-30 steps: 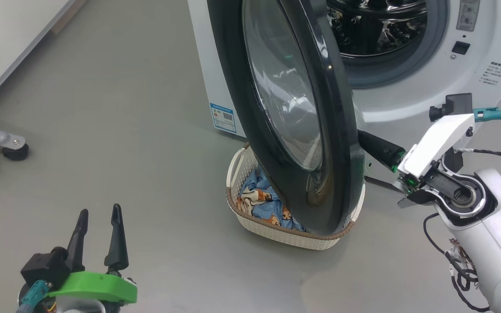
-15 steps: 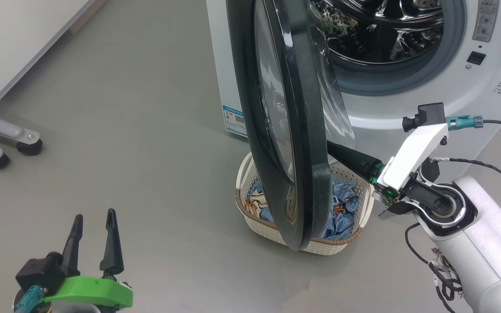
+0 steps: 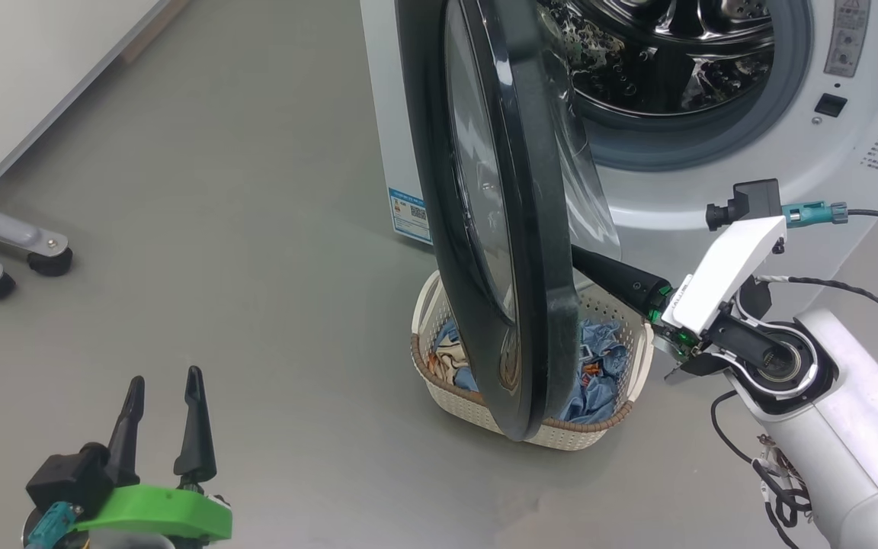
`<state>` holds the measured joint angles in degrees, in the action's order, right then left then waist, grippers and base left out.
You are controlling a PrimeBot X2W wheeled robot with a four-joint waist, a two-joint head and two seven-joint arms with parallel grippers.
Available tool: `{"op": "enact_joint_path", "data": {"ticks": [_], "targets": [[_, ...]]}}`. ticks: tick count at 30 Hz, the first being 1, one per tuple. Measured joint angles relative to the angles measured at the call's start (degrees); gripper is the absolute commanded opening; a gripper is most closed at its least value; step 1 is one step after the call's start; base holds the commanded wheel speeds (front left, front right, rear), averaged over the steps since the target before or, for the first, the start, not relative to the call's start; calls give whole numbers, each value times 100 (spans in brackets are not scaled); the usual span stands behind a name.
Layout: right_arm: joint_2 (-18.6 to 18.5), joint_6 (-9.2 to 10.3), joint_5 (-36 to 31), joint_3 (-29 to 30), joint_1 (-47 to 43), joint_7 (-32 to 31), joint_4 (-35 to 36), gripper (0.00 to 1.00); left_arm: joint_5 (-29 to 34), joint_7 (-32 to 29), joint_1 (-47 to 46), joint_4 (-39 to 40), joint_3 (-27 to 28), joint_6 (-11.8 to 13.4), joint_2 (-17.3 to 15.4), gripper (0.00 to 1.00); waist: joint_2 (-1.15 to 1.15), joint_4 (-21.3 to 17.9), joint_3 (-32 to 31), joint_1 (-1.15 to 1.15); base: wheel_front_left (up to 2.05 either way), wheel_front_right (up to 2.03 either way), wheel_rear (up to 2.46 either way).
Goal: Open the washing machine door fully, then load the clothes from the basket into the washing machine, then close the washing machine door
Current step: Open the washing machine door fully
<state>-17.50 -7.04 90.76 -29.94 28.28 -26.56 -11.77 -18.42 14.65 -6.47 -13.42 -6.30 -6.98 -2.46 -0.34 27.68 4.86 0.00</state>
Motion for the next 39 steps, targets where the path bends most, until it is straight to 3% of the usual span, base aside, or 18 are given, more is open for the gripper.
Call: {"op": "enact_joint_path", "data": {"ticks": [11,13,16,18,19,27,39], "targets": [[41,0,-49,14,-1,16,34,0,0,0,121,45,163,0,-101,100,0,-236,-75,0,0,0,0],[41,0,-55,16,-1,44,34,27,0,0,124,58,186,0,-110,100,0,-309,-88,0,0,0,0],[43,0,-59,19,-1,68,43,48,0,0,155,99,210,0,-113,100,0,-434,-102,0,0,0,0],[43,0,-99,21,-1,92,53,92,0,1,174,133,218,0,-114,100,0,-525,-105,0,0,0,0],[43,0,-112,23,-1,115,58,100,0,0,178,147,220,0,-116,100,0,-571,-105,0,0,0,0],[-3,0,-377,11,3,267,191,100,43,0,179,226,246,0,-122,100,0,-986,-88,0,0,0,0],[-383,-2,-1506,-222,16,983,479,100,86,0,178,338,350,0,-144,100,0,-1648,-139,0,0,0,0]]}}
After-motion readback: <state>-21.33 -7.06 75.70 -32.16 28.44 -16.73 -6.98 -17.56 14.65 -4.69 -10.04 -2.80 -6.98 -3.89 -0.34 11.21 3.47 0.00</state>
